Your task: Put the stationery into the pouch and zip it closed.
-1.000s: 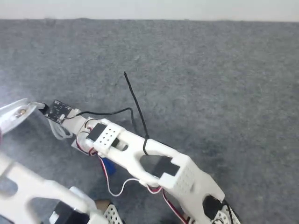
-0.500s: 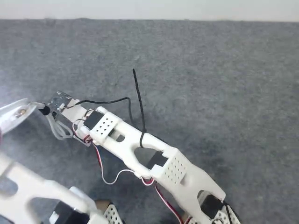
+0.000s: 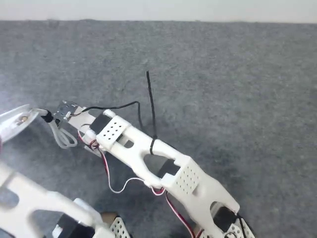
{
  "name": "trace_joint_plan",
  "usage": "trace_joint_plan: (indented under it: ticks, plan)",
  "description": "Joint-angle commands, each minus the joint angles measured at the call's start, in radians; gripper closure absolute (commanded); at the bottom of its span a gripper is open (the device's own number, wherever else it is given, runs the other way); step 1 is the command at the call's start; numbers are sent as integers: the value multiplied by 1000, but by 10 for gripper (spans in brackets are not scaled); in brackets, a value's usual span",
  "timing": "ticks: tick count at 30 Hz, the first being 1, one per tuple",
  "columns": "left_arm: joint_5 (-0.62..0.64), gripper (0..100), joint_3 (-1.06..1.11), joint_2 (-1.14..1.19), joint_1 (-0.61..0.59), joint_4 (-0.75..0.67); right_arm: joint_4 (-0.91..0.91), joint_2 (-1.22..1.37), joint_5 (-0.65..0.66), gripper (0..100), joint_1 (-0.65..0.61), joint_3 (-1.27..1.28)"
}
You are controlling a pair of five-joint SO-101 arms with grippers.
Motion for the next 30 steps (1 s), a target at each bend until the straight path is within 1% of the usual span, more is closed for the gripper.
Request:
trace_joint_plan:
  ticks: [1,4,9,11,18,27,30]
  plan:
    - [11,987,-77,-34,8,-34,116,-77,54,992,45,-35]
    - [9,987,-74,-34,29,-34,147,-79,95,989,44,-35]
    - [9,987,-65,-34,37,-35,186,-81,106,896,44,-35]
    - [9,987,-64,-34,37,-35,200,-81,106,906,42,-35]
    - [9,987,-64,-34,37,-35,199,-48,109,995,36,-35]
    - [8,987,-62,-34,52,-35,208,-110,101,993,42,-35]
    - [-23,987,-61,-34,71,-32,249,-97,101,993,44,-32]
